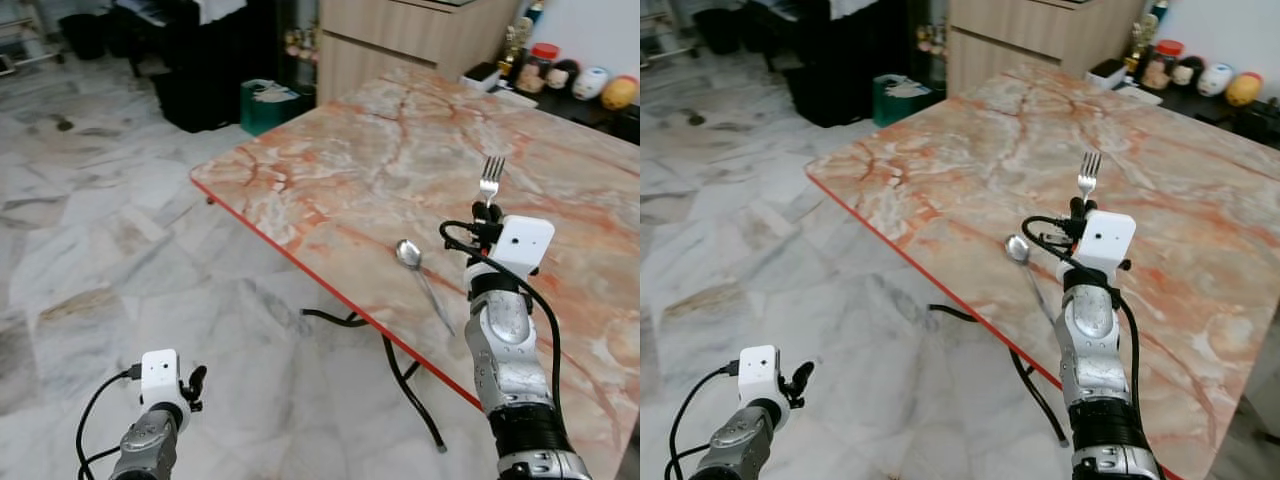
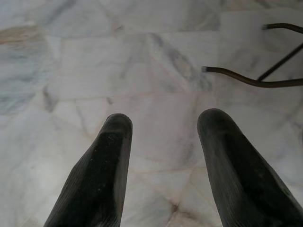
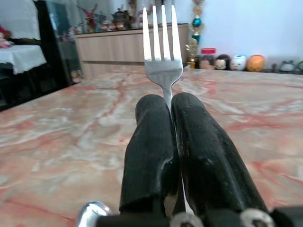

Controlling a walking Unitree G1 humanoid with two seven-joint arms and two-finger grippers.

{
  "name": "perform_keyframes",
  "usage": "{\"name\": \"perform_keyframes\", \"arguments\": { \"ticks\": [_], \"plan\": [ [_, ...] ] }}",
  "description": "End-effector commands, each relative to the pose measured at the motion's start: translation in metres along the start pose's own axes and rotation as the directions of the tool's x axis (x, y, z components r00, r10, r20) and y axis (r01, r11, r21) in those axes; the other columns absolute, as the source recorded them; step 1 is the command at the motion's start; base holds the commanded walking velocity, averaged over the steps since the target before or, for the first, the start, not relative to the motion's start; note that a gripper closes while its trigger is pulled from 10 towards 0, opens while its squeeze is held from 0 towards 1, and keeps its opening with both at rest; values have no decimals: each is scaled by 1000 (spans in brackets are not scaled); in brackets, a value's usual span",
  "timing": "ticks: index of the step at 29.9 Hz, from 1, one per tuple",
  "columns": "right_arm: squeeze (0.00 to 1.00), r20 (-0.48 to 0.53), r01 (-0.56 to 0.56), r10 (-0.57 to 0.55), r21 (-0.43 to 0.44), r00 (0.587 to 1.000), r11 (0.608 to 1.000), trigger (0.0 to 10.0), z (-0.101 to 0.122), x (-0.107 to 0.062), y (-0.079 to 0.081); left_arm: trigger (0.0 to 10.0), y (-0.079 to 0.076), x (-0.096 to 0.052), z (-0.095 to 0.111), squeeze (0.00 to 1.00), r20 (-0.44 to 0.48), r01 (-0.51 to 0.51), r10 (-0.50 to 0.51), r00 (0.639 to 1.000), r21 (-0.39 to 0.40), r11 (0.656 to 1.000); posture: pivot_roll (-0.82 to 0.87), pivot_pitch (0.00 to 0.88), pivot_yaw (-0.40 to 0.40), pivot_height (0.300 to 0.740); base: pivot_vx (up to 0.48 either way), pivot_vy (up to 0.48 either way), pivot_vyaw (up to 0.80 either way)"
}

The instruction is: Setting the table

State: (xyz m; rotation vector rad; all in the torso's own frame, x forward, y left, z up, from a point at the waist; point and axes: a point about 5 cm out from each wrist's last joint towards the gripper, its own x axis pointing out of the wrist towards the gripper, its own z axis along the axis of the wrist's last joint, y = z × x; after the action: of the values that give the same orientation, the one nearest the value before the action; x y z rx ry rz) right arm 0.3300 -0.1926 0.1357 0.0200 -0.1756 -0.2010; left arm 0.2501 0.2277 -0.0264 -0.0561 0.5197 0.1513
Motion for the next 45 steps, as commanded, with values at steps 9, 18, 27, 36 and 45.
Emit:
{"name": "perform_keyframes", "arguments": {
  "ticks": [9, 18, 27, 36, 45],
  "plan": [
    [0, 24, -5, 5, -3, 1000, 1000, 10000, 5, 5, 1, 10000, 10, -6, -14, 0, -66, -29, 29, 997, 5, 1000, 42, 0, -32, 740, 0, 0, -751],
    [0, 25, -13, 13, 0, 1000, 1000, 10000, 6, 6, 5, 10000, 12, -8, -18, 0, -73, -32, 32, 997, 4, 999, 46, 0, -35, 740, 0, 0, -750],
    [0, 27, -11, 11, -4, 1000, 1000, 10000, 5, 6, 4, 10000, 10, -7, -17, 0, -73, -30, 30, 997, 0, 1000, 41, 0, -31, 740, 0, 0, -750],
    [0, 40, -29, 29, -15, 999, 999, 10000, 6, 7, 7, 10000, 10, -6, -17, 0, -78, -29, 29, 997, -3, 1000, 41, 0, -31, 740, 0, 0, -667],
    [0, 39, -38, 39, -22, 998, 999, 10000, 5, 6, 9, 10000, 14, -9, -22, 0, -109, -43, 44, 993, 16, 999, 40, 0, -31, 740, 0, 0, 0]
  ]
}}
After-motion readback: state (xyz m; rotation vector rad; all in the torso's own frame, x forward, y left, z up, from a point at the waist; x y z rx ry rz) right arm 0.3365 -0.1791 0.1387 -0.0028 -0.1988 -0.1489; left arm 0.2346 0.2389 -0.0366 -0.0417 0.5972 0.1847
